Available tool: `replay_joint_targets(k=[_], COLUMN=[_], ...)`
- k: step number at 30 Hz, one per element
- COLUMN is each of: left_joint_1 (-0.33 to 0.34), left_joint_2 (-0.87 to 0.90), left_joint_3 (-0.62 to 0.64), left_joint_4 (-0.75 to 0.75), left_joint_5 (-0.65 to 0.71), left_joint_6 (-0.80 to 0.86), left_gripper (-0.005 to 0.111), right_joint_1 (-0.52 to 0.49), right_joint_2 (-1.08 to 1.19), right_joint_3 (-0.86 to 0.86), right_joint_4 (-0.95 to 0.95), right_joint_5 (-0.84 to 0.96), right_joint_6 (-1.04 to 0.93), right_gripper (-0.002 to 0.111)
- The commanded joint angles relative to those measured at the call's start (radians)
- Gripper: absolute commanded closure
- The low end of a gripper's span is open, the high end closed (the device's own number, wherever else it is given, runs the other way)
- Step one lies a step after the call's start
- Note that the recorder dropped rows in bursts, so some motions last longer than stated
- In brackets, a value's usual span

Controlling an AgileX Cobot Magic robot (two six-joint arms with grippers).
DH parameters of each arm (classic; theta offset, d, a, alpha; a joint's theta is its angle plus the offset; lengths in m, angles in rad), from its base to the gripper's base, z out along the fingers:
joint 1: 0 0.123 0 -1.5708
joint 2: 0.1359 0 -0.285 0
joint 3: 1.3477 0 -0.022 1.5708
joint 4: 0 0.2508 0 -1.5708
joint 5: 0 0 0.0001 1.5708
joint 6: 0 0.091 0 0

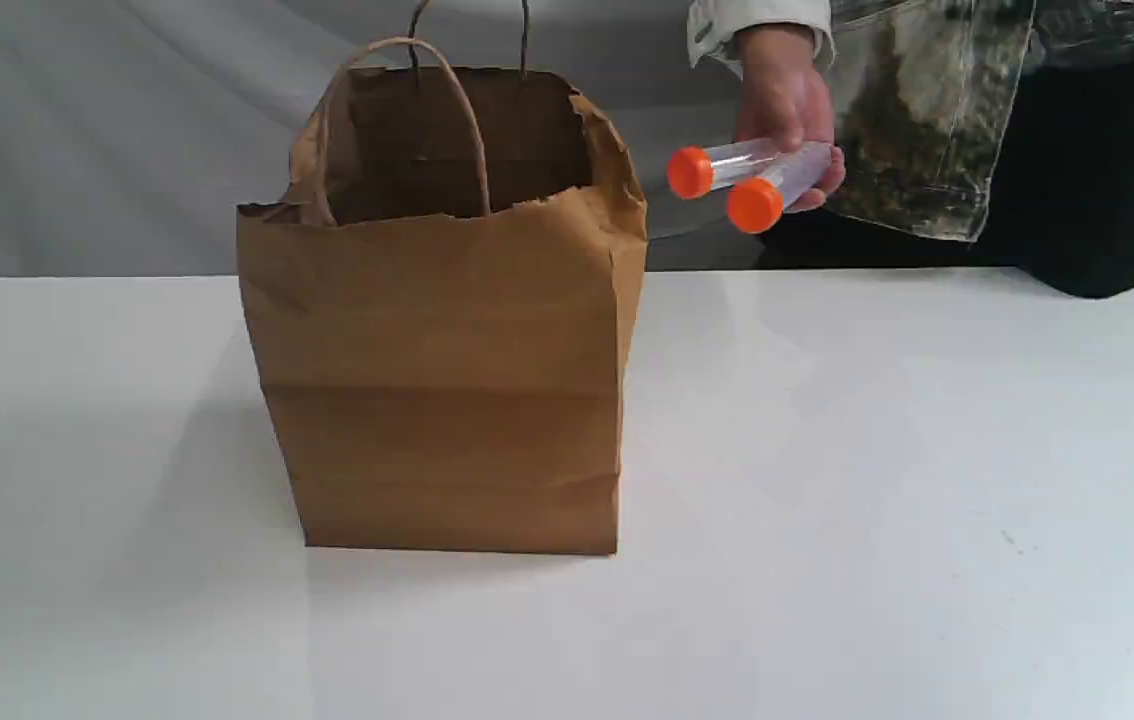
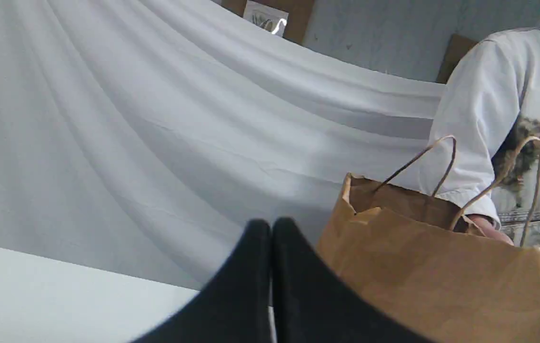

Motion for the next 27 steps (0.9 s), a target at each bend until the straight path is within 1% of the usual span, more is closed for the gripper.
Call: replay_joint_targets(k=[1,3,7,16,22,27], left_joint_1=[0.001,0.001,0.001,0.001,0.001,0.001], left_joint_2=[-0.003,-0.003,-0.003,-0.003,-0.003,-0.003], left_joint_3=[0.005,0.005,0.005,0.005,0.005,0.005], left_joint_4=[0.004,0.004,0.004,0.004,0.004,0.004], left_joint_5=[0.000,0.000,0.000,0.000,0.000,0.000], left_joint_6=[-0.009,-0.009,-0.009,-0.009,-0.011,-0.011], left_gripper=[0.107,0.107,0.107,0.107,0.107,0.107], right_joint_1=[0.001,0.001,0.001,0.001,0.001,0.001], right_joint_2=[0.090,0.146,0.245,0.427,0.538,0.635], right_joint_3=[-0.110,-0.172,-0.272,-0.481,-0.625,-0.753], right_joint_4=[-0.115,-0.152,-0.156,-0.156,-0.163,-0.242], right_joint_5=[-0.009,-0.009,-0.009,-0.009,-0.009,0.002], right_joint_6=[-0.056,-0.099,-0.155,-0.151,-0.029,0.066], right_gripper=[0.108,0.108,0.108,0.108,0.108,0.108])
